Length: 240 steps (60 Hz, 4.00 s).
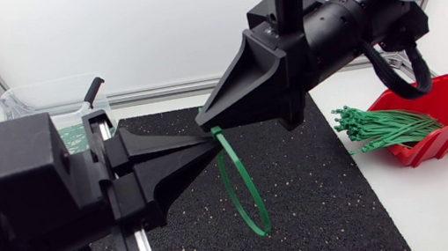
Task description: Take a green cable tie from the red box, thread the tail through the head to close it, then place it in the transparent bin on the left.
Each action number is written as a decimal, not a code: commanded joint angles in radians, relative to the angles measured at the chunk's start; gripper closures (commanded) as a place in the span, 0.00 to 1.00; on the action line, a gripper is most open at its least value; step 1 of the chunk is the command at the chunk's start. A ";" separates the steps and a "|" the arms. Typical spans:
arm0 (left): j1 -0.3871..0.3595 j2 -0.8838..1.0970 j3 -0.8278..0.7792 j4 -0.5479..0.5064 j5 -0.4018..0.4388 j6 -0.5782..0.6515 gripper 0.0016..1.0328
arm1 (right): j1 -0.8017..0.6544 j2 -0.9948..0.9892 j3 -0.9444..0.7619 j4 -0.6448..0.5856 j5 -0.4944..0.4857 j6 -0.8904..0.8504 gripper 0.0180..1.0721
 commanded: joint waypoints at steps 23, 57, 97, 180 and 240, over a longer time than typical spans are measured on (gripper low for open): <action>-0.024 -0.019 0.005 0.001 0.006 -0.037 0.97 | -0.011 0.027 0.065 -0.019 0.019 0.016 0.95; -0.165 -0.045 -0.058 0.010 -0.132 0.111 0.97 | -0.004 0.053 0.053 0.031 0.029 -0.022 0.95; 0.352 0.136 0.131 -0.244 0.022 -0.079 0.97 | -0.200 0.001 -0.048 -0.008 0.289 -0.400 0.03; 1.043 0.986 0.897 -0.525 -0.337 0.007 0.03 | -0.335 -0.434 -0.412 0.185 0.943 -0.647 0.04; 0.977 0.059 -0.122 -0.036 -0.333 -0.089 0.04 | -0.688 -1.058 -0.838 0.399 1.006 -0.700 0.04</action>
